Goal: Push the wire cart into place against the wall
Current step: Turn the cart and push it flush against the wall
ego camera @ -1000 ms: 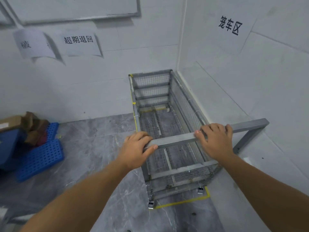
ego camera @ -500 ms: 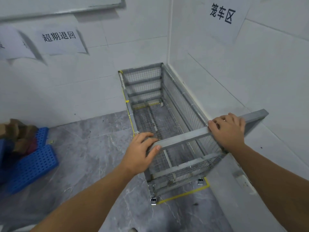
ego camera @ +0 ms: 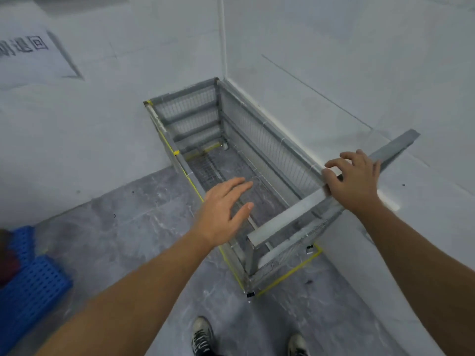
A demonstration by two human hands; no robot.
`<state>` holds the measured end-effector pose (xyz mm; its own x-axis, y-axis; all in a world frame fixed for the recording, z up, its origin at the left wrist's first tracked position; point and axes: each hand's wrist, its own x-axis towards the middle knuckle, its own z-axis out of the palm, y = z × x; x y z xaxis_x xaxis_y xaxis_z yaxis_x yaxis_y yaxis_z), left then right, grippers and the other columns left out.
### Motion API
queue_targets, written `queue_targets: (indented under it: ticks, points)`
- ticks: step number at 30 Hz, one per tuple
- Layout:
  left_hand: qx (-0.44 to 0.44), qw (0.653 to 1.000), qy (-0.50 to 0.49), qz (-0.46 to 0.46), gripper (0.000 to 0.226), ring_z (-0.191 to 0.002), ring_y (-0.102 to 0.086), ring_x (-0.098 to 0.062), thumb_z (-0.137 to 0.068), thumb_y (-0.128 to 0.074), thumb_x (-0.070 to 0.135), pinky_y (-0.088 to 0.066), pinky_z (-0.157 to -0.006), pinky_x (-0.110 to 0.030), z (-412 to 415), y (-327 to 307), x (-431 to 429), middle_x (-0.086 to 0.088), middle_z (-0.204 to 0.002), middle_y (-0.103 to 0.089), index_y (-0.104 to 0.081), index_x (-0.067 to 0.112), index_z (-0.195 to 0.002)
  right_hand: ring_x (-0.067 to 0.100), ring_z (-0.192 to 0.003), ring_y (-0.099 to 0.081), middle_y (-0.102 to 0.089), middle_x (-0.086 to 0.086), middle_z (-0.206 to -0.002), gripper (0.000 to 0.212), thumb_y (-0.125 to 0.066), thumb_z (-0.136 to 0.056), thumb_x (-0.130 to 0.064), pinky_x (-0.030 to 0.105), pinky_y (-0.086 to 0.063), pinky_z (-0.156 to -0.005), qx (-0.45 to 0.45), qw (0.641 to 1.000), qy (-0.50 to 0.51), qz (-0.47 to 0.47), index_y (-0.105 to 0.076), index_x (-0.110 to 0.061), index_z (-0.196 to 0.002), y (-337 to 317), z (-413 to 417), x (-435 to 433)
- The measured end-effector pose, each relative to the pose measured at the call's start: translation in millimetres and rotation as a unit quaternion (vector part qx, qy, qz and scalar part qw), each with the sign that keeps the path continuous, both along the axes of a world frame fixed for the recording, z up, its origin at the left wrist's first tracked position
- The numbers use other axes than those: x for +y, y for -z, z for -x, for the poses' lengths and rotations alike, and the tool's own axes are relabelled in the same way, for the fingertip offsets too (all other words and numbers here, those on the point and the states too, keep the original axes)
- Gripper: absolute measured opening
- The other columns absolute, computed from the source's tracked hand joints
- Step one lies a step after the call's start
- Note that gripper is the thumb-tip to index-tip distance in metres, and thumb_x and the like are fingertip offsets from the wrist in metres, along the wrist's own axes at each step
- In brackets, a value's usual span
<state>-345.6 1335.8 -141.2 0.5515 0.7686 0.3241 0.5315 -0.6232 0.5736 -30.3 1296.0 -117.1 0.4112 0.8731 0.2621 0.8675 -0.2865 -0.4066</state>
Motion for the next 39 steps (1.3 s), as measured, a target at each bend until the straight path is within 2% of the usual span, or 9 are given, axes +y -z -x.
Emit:
queue_targets:
  ticks: [6,10,13,16,19,26,33,37,39]
  points:
    - [0.119,0.990,0.068,-0.042,0.061,-0.138,-0.039,-0.025,-0.096,-0.037,0.058,-0.029,-0.111,-0.050,20,24,37,-0.004,-0.148,-0.045,-0.042,0.022,-0.145,0.044,-0.134,-0.037,-0.058,0.018,-0.125,0.049,-0.044,-0.087,-0.053,0.059,-0.019,-0.113,0.048,0.998,0.025,-0.023,-0.073,-0.018,-0.105,7,52,-15]
    - [0.181,0.980,0.077,-0.040,0.062,-0.142,-0.031,-0.022,-0.096,-0.037,0.059,-0.019,-0.116,-0.044,25,35,47,0.000,-0.153,-0.039,-0.035,0.026,-0.149,0.040,-0.141,-0.024,-0.049,0.021,-0.136,0.044,-0.050,-0.088,-0.045,0.044,-0.007,-0.119,0.079,0.996,0.040,-0.016,-0.070,-0.014,-0.112,1,85,-35]
    - [0.205,0.976,0.066,-0.039,0.063,-0.141,-0.032,-0.022,-0.095,-0.039,0.059,-0.021,-0.115,-0.047,29,39,51,-0.001,-0.153,-0.039,-0.036,0.026,-0.149,0.039,-0.146,-0.012,-0.037,0.020,-0.149,0.042,-0.053,-0.089,-0.041,0.049,-0.009,-0.117,0.095,0.994,0.044,-0.008,-0.065,-0.016,-0.120,-6,105,-46]
    - [0.223,0.973,0.047,-0.029,0.064,-0.143,-0.028,-0.022,-0.095,-0.036,0.060,-0.019,-0.115,-0.047,32,40,50,0.000,-0.155,-0.036,-0.032,0.028,-0.150,0.032,-0.149,0.002,-0.016,0.013,-0.161,0.045,-0.055,-0.095,-0.039,0.049,-0.006,-0.118,0.133,0.989,0.060,0.015,-0.053,-0.021,-0.136,-11,120,-51]
    - [0.243,0.969,0.047,-0.011,0.065,-0.146,-0.022,-0.020,-0.096,-0.036,0.060,-0.015,-0.117,-0.045,35,43,52,0.002,-0.158,-0.029,-0.026,0.030,-0.152,0.028,-0.149,0.010,-0.001,0.010,-0.164,0.060,-0.051,-0.096,-0.042,0.046,-0.002,-0.118,0.157,0.982,0.098,0.035,-0.033,-0.022,-0.150,-16,136,-55]
    - [0.279,0.956,0.085,0.038,0.066,-0.148,-0.013,-0.020,-0.097,-0.035,0.058,-0.008,-0.119,-0.044,56,64,84,0.002,-0.161,-0.020,-0.018,0.031,-0.154,0.028,-0.149,0.014,0.013,0.013,-0.163,0.077,-0.054,-0.096,-0.037,0.041,0.001,-0.118,0.164,0.968,0.177,0.065,-0.011,-0.014,-0.156,-14,166,-39]
    - [0.294,0.941,0.164,0.040,0.072,-0.145,-0.024,-0.028,-0.092,-0.035,0.062,-0.019,-0.115,-0.051,96,112,167,-0.006,-0.158,-0.028,-0.024,0.026,-0.153,0.029,-0.150,0.001,0.012,0.010,-0.163,0.084,-0.056,-0.093,-0.044,0.043,-0.010,-0.121,0.157,0.930,0.301,0.138,-0.010,-0.010,-0.155,-22,181,-13]
    - [0.304,0.930,0.197,0.065,0.070,-0.147,-0.019,-0.028,-0.094,-0.040,0.059,-0.017,-0.117,-0.051,114,129,205,-0.005,-0.161,-0.023,-0.020,0.028,-0.154,0.041,-0.139,-0.028,-0.010,0.012,-0.158,0.070,-0.057,-0.091,-0.044,0.055,-0.030,-0.111,0.146,0.911,0.358,0.143,-0.025,-0.011,-0.144,-26,203,-8]
    - [0.309,0.927,0.198,0.076,0.070,-0.147,-0.016,-0.027,-0.095,-0.041,0.058,-0.016,-0.117,-0.050,122,136,219,-0.005,-0.162,-0.020,-0.018,0.028,-0.154,0.042,-0.129,-0.037,-0.018,0.013,-0.153,0.060,-0.058,-0.091,-0.038,0.054,-0.037,-0.102,0.136,0.902,0.382,0.145,-0.028,-0.014,-0.137,-28,218,-9]
